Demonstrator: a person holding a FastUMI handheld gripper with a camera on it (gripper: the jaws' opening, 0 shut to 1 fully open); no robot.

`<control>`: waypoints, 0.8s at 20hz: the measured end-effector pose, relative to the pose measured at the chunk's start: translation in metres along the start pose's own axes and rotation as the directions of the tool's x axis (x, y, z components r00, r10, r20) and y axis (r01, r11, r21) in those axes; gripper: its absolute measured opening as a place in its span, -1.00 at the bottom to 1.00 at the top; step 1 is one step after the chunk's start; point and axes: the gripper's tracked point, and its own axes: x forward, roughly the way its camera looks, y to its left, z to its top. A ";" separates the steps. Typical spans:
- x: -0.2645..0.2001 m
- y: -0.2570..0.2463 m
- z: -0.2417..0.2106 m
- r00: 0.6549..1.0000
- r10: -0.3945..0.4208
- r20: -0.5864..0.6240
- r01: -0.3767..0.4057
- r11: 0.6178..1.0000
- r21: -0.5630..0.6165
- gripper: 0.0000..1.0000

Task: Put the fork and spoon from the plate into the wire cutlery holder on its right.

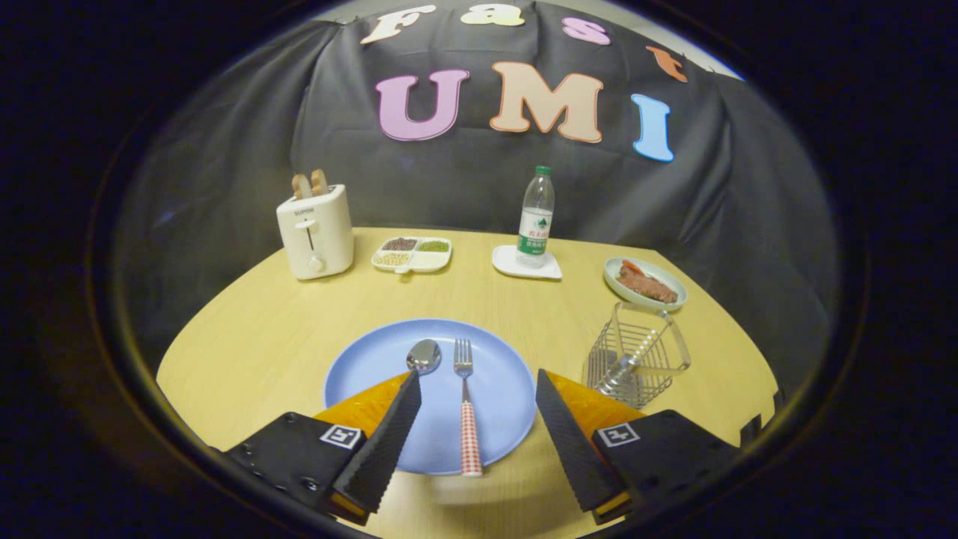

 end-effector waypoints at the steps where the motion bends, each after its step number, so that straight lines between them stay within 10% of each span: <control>1: 0.005 0.000 -0.005 1.000 0.001 -0.009 -0.001 1.000 0.000 0.97; 16: 0.037 0.020 -0.050 0.985 0.046 -0.168 -0.055 0.997 -0.046 0.42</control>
